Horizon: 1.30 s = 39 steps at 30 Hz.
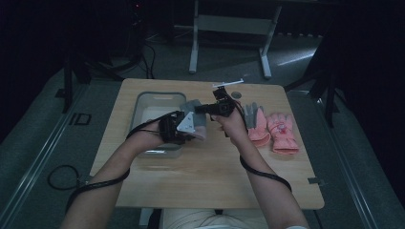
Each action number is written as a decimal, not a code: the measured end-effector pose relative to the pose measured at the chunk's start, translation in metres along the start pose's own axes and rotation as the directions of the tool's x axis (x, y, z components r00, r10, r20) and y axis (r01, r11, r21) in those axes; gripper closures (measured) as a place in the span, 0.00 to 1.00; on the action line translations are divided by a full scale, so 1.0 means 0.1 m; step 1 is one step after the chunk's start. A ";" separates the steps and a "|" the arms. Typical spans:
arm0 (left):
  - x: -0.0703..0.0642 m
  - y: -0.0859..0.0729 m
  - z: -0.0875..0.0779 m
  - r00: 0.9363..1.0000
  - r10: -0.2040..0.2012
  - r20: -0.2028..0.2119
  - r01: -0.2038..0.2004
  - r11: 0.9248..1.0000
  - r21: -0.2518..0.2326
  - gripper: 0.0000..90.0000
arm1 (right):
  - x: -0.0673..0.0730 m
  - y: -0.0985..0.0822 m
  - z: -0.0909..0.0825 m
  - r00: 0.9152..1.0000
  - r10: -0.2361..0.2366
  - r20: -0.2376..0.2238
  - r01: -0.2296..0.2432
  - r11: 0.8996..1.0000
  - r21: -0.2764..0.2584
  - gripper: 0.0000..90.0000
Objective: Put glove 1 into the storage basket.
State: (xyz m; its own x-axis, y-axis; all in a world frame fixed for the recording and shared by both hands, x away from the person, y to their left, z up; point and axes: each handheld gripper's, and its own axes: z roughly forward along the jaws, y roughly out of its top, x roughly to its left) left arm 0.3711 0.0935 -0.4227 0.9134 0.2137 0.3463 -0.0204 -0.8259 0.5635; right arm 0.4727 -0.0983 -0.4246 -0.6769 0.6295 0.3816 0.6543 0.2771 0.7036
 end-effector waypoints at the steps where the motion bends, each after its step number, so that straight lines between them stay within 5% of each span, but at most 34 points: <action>1: 0.00 0.00 0.00 1.000 0.000 0.000 0.000 1.000 0.000 0.78 | 0.00 0.00 0.00 1.000 0.000 0.000 0.000 1.000 0.000 0.80; 8: 0.08 -0.19 -0.11 1.000 0.002 0.002 -0.002 0.999 0.046 0.78 | 0.17 0.09 0.25 1.000 -0.007 -0.011 0.007 1.000 0.004 0.80; 9: 0.11 -0.33 -0.15 1.000 -0.019 0.002 0.019 0.998 0.055 0.78 | 0.22 0.11 0.35 1.000 -0.010 -0.013 0.010 1.000 0.010 0.80; 18: 0.22 -0.71 -0.19 0.998 -0.064 0.000 0.064 0.993 0.097 0.78 | 0.41 0.22 0.78 0.999 -0.032 -0.002 0.032 0.998 0.049 0.80; 26: 0.34 -0.96 0.01 0.997 -0.073 0.029 0.068 0.988 0.140 0.78 | 0.42 0.21 1.06 1.000 -0.022 0.021 0.021 0.997 0.069 0.80; 34: 0.39 -1.01 0.21 0.998 -0.036 0.042 0.026 0.976 0.216 0.77 | 0.35 0.17 1.29 0.996 -0.042 0.079 0.034 0.994 0.099 0.80; 39: 0.43 -1.04 0.31 0.997 -0.046 0.066 0.031 0.977 0.212 0.77 | 0.32 0.19 1.36 0.992 -0.055 0.117 0.040 0.991 0.127 0.79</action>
State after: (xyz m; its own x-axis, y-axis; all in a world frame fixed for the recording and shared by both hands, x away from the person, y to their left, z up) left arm 0.4256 0.1722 -0.4895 0.9382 0.2166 0.2700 0.0944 -0.9106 0.4024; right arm 0.5093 0.0256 -0.4807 -0.6677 0.6939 0.2698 0.6645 0.3921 0.6361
